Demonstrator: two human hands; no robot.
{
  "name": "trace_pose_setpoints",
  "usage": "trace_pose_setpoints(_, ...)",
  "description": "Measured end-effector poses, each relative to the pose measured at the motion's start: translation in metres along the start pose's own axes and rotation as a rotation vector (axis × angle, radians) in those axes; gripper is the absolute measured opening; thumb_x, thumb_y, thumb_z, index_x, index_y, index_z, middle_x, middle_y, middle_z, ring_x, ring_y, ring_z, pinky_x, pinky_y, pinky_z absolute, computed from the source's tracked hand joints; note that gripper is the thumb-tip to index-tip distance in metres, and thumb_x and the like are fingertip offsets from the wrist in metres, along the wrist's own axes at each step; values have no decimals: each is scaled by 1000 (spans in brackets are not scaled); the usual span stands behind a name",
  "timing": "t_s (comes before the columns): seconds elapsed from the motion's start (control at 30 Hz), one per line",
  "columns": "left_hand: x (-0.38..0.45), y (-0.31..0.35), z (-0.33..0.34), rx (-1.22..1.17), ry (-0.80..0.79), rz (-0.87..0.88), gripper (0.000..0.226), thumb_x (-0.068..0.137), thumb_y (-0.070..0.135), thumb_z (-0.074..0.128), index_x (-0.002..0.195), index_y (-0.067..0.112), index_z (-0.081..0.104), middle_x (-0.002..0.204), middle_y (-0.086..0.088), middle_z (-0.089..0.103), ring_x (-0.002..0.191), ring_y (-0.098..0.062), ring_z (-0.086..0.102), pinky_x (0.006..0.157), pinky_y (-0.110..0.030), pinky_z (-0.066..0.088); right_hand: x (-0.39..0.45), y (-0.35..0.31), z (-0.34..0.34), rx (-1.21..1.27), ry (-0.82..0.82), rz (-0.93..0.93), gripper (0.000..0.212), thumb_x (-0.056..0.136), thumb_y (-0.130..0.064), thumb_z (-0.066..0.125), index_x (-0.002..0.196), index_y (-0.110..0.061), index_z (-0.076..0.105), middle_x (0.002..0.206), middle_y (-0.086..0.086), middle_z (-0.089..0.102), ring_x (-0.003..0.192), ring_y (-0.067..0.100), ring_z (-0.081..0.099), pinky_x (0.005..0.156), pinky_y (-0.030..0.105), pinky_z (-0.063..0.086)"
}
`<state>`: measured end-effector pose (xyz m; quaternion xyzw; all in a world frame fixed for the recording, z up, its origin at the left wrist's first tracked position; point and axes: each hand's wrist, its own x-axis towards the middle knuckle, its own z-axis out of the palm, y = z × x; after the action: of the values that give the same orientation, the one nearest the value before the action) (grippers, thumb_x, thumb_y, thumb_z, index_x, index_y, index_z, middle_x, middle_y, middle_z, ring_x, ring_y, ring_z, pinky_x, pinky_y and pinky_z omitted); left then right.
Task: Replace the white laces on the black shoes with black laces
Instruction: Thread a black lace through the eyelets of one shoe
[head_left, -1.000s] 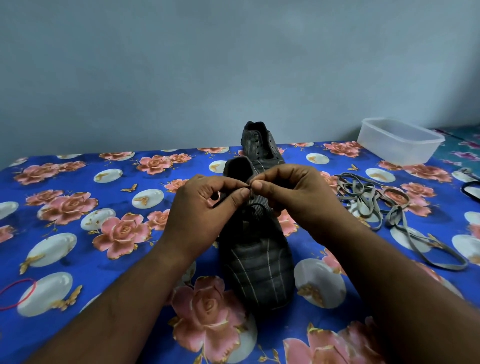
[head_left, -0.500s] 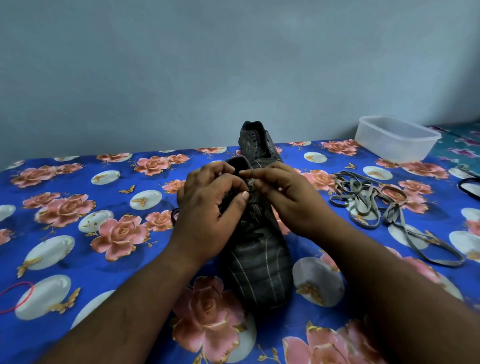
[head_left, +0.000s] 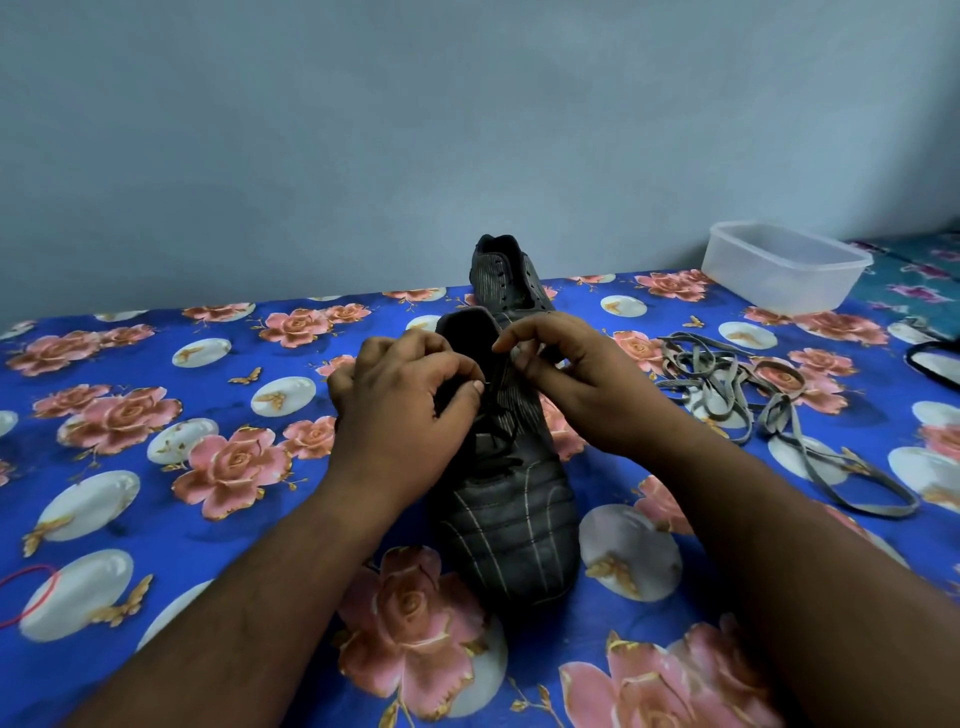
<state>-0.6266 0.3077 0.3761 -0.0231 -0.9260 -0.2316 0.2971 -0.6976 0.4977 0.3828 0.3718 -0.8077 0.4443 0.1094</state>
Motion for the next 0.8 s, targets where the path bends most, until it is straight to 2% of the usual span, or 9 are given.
trace_pose_setpoints(0.27, 2, 0, -1, 31, -70, 23, 32, 84, 55, 48, 100, 43, 73, 106, 22, 47, 104, -3, 28, 85, -32, 14, 0, 3, 1, 48, -12, 19, 19, 99, -19, 57, 109, -29, 69, 98, 1, 61, 96, 15, 57, 79, 17, 41)
trace_pose_setpoints(0.37, 1, -1, 0, -76, -108, -35, 14, 93, 49, 61, 98, 44, 72, 107, 22, 50, 108, -6, 33, 84, -31, 12, -1, 0, 0, 84, -27, 40, 20, 100, -13, 60, 112, -25, 70, 96, 1, 60, 88, 6, 55, 77, 15, 42)
trace_pose_setpoints(0.47, 2, -3, 4, -237, -139, -103, 3, 91, 48, 65, 93, 48, 68, 107, 23, 53, 112, -8, 37, 93, -36, 22, -1, -3, 0, 124, -67, 47, 27, 98, -5, 60, 115, -24, 69, 96, 7, 58, 88, 8, 54, 78, 13, 42)
trace_pose_setpoints(0.53, 3, -4, 5, -288, -168, -133, 16, 86, 55, 59, 95, 47, 68, 108, 24, 53, 114, -9, 38, 99, -40, 29, -1, -5, 1, 170, -83, 55, 30, 97, 0, 59, 115, -22, 68, 96, 13, 57, 88, 11, 54, 77, 13, 42)
trace_pose_setpoints(0.63, 3, -2, 5, -276, -201, -150, 4, 94, 44, 64, 96, 46, 67, 111, 22, 53, 115, -11, 37, 96, -37, 25, -2, -9, 0, 218, -96, 69, 30, 98, 2, 58, 114, -22, 67, 97, 19, 56, 86, 13, 53, 76, 12, 43)
trace_pose_setpoints(0.7, 2, -2, 6, -277, -213, -146, 9, 94, 39, 65, 92, 47, 65, 112, 21, 53, 115, -13, 36, 95, -36, 24, -3, -9, 0, 223, -106, 71, 31, 98, 0, 59, 114, -25, 68, 98, 19, 57, 85, 20, 54, 77, 15, 44)
trace_pose_setpoints(0.77, 3, -3, 6, -288, -200, -145, 4, 92, 44, 66, 91, 48, 68, 111, 22, 54, 115, -15, 39, 100, -42, 29, -3, -7, 0, 214, -107, 76, 32, 97, -1, 61, 117, -25, 68, 97, 16, 59, 87, 27, 56, 78, 17, 46)
trace_pose_setpoints(0.8, 3, -3, 6, -304, -190, -146, 5, 88, 50, 64, 90, 50, 69, 110, 23, 55, 114, -15, 40, 102, -46, 32, -3, -7, 0, 228, -99, 88, 31, 97, -1, 63, 119, -22, 69, 95, 14, 60, 86, 24, 57, 79, 19, 48)
